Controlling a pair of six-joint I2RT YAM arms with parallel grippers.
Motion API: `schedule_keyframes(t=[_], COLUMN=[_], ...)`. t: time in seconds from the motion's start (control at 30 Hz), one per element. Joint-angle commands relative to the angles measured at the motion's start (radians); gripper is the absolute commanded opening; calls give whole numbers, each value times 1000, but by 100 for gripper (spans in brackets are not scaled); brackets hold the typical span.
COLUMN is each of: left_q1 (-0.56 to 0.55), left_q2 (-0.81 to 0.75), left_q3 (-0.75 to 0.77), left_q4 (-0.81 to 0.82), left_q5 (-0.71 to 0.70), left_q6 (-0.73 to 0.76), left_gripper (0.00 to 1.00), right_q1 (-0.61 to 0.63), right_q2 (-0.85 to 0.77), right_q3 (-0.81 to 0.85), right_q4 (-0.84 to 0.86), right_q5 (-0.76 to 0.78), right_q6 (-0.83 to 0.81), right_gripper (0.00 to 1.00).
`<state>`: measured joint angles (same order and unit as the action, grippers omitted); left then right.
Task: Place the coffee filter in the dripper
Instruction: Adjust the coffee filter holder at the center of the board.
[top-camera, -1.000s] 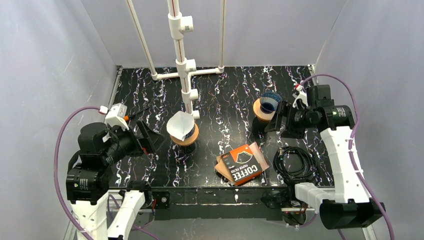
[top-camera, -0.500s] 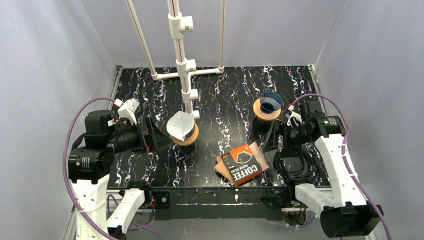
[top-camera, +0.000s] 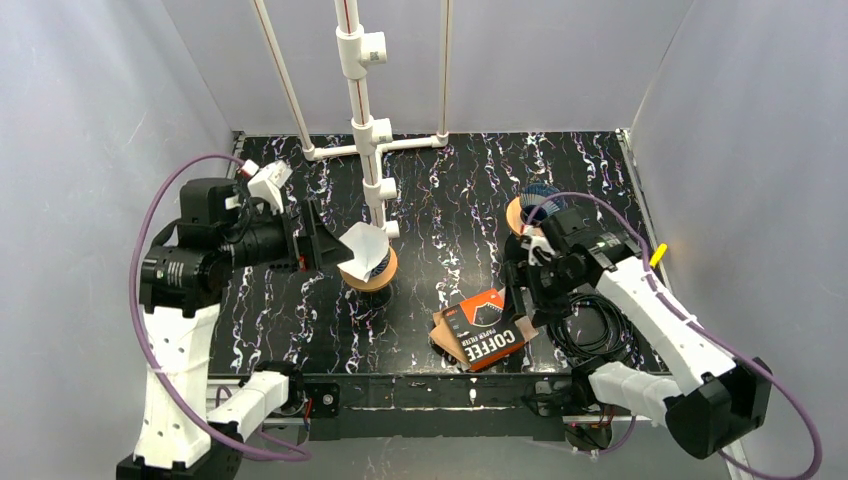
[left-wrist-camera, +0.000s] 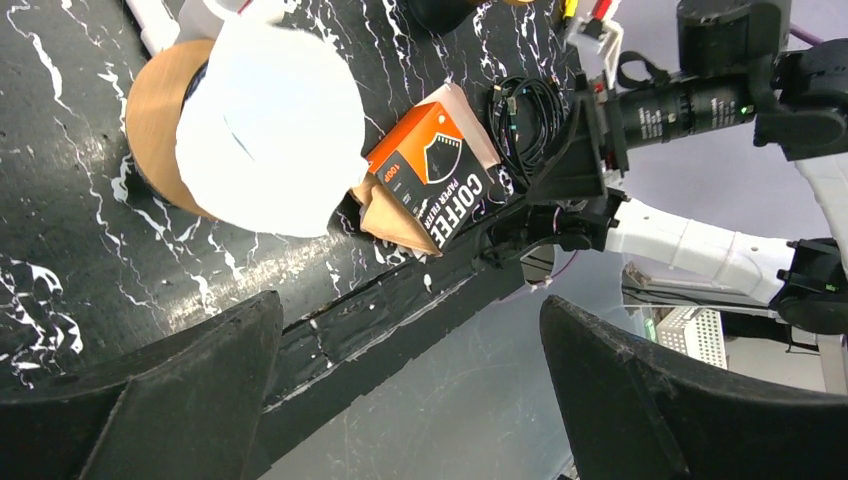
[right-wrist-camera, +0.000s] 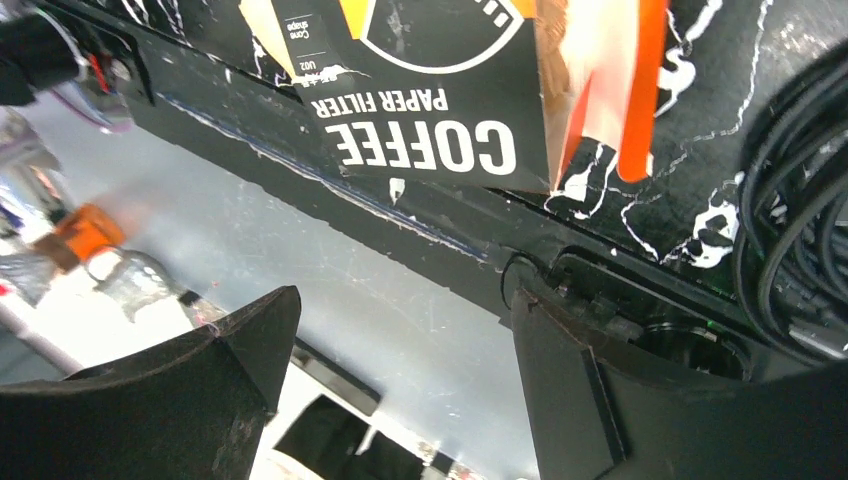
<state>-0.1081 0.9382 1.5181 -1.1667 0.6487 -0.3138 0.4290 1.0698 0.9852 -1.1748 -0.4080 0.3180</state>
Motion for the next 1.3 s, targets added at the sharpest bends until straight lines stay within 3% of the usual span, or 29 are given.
schedule_keyframes(t=[0.0, 0.3, 0.5, 0.97, 1.27], left_q1=[-56, -195, -224, -225, -226], left_q2=[68, 227, 237, 163, 131], left_q3=[92, 288, 299, 265, 250], left_q4=[16, -32, -34, 14, 13], left_q5=[-42, -143, -160, -157, -168], left_q6=[26, 10, -32, -30, -13], left_gripper=[99, 99, 99, 99, 99], right_q1=[173, 592, 808, 838, 812], right_q2=[41, 165, 299, 421, 486], right_q3=[31, 56, 52, -39, 48], right_q4=[102, 209, 256, 376, 356], right_q5=[111, 286, 393, 459, 527], right_q6=[87, 221, 224, 210, 178], right_gripper=[86, 80, 77, 79, 81])
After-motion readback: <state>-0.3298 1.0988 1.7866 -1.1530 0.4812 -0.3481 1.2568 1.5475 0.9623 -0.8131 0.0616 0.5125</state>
